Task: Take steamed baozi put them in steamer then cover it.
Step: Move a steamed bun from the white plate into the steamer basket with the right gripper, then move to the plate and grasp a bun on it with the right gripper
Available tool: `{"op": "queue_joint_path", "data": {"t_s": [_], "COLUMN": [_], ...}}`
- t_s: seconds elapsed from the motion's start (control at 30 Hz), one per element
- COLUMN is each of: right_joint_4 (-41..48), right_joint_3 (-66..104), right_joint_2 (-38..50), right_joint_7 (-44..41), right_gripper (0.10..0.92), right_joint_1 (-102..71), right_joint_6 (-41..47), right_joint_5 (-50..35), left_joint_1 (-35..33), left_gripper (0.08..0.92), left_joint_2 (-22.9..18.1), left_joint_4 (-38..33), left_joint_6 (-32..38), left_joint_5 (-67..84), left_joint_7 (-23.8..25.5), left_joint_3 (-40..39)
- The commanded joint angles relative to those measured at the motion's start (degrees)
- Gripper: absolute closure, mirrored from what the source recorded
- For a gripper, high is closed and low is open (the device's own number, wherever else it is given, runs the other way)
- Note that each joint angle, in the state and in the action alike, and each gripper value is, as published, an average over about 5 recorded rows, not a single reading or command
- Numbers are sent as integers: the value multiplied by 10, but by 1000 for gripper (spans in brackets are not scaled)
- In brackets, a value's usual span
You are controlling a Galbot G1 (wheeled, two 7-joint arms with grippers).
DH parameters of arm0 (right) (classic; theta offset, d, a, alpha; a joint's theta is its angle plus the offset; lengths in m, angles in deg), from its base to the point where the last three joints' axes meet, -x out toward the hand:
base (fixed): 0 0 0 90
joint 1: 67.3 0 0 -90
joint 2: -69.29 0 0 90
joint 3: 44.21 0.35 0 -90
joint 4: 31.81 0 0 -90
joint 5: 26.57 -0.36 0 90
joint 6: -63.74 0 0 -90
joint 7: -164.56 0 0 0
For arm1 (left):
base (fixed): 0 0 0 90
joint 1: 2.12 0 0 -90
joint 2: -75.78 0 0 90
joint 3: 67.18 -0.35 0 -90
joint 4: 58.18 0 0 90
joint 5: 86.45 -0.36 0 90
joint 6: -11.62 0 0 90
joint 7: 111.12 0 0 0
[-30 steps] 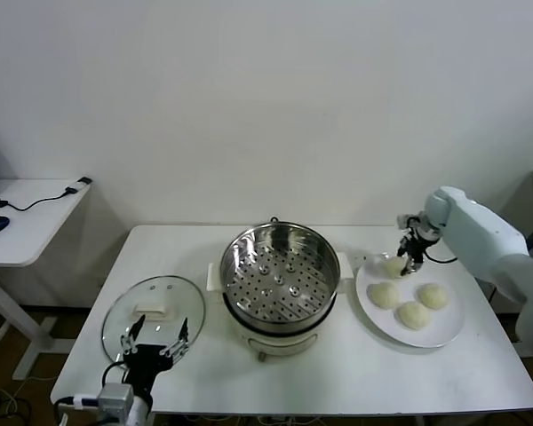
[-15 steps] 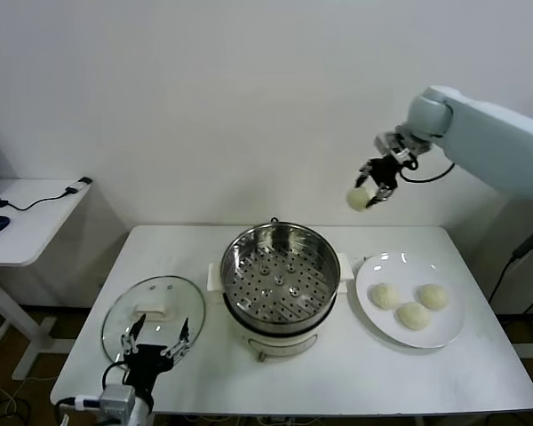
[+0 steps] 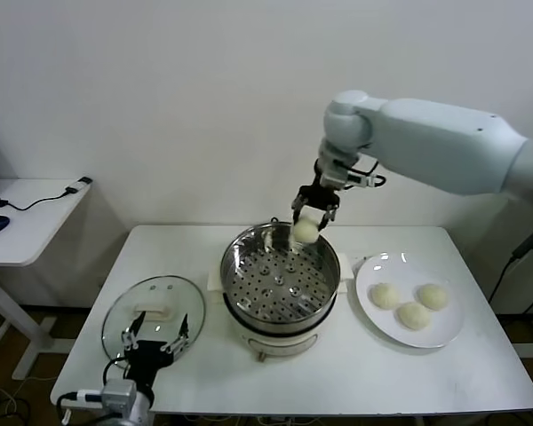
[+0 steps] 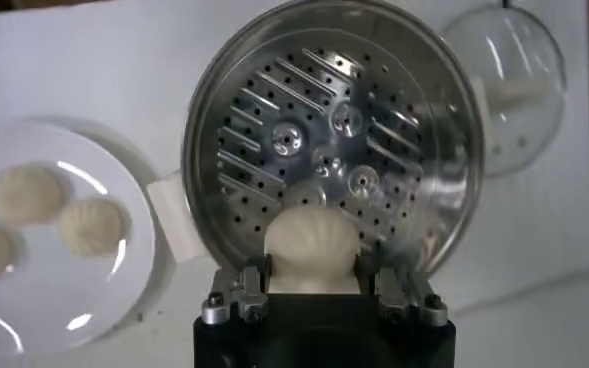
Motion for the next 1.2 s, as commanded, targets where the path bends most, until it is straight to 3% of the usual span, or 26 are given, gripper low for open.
{"op": "queue_joint_path", "data": {"t_s": [0.03,0.6,0.8,0.97,1.2], "right_joint_4": [62,170,169,120,38], "right_joint_3": [30,114,119,56,-136], "right_joint_2": [-56,-101,-104,-80,10], "right_joint_7": [6,52,64,21,-51], "right_gripper": [448,442,315,214,203], "right_joint_1": [-71,-179,-168,-80,147], "right_joint_6": [-87,-87,-84,-65,29], "right_joint_5": [96,191,179,37,-320], "left_joint_1": [1,-5,-10,-19,-19], "left_gripper": [177,177,177,177,177], "left_joint_2": [-1,-6,-8,-9,-13], "left_joint_4": [2,0,-7,-12,-12], "left_joint_6": [1,7,10,15,23], "left_joint_5": [0,0,-1,-9,-21], "left_joint_7": [-1,-6,-7,-6,-6], "left_joint_3": [1,2,1,1,-2]}}
